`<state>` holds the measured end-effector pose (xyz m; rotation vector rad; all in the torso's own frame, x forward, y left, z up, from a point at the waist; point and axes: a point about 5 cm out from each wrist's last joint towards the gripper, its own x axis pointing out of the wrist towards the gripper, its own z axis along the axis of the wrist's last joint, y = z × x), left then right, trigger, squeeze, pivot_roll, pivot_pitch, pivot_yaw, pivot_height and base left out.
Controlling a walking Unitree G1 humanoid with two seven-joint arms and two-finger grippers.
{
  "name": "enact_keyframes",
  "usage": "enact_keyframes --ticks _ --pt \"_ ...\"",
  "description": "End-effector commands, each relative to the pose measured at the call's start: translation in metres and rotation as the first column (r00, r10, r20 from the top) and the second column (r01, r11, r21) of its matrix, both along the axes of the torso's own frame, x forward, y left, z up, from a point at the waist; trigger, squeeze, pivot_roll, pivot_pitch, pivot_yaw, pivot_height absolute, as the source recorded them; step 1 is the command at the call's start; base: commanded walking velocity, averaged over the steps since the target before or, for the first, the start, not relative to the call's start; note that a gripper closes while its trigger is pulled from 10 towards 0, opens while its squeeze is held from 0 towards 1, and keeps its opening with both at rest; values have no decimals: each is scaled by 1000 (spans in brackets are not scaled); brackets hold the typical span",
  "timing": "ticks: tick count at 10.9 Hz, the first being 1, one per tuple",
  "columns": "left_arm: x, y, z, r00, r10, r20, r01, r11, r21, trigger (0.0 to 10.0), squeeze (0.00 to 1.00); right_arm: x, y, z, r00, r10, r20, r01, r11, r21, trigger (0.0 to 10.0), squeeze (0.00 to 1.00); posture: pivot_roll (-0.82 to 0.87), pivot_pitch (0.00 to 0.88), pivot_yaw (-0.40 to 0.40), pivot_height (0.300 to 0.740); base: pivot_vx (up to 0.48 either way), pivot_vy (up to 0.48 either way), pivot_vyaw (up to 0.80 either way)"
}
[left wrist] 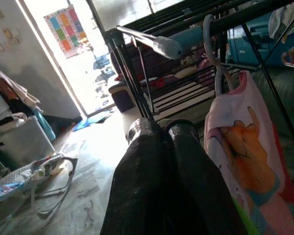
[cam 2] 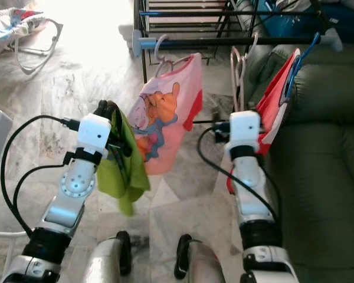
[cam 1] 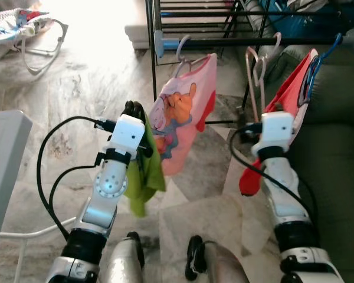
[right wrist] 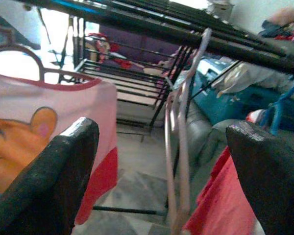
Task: Hang hanger
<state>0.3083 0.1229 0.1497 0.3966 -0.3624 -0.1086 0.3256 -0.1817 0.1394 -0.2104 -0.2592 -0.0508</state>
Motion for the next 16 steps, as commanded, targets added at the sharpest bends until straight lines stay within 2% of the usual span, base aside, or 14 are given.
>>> enact_keyframes --ticks 1,8,10,12,13,14,15,16 --pt "-2 -3 11 998 -28 55 28 1000 -4 10000 0 -1 -5 1 1000 -29 0 29 1000 -2 10000 1000 -92 163 -21 740 394 0 0" --pt "-4 -6 13 998 -36 58 36 999 -5 10000 0 -1 -3 1 999 -39 3 39 999 -14 10000 1000 -95 164 -24 740 374 0 0" --pt "-3 -6 13 998 -25 62 25 1000 -6 10000 0 -1 -5 3 998 -62 15 63 997 -38 10000 1000 -95 164 -24 740 0 0 0" --pt "-4 -7 12 998 -27 58 28 1000 -6 10000 0 -1 -4 -3 999 -38 -30 37 999 -24 10000 1000 -94 165 -28 740 0 0 0" --pt "-4 -7 12 998 -28 57 28 1000 -4 10000 0 0 0 -9 996 -2 -92 2 1000 1 10000 925 -94 165 -28 740 0 0 0" --pt "-4 -8 11 998 -30 54 30 1000 -4 10000 0 -3 9 -22 980 74 -187 -72 997 15 10000 435 -95 161 -29 740 0 0 0" --pt "-4 -8 11 998 -30 53 30 1000 -4 10000 0 -6 11 -28 969 106 -223 -107 994 8 10000 361 -95 161 -29 740 0 0 0" --pt "-4 -8 10 998 -31 53 32 999 -4 10000 0 -8 12 -30 960 144 -239 -140 990 37 10000 341 -97 159 -31 740 0 0 0"
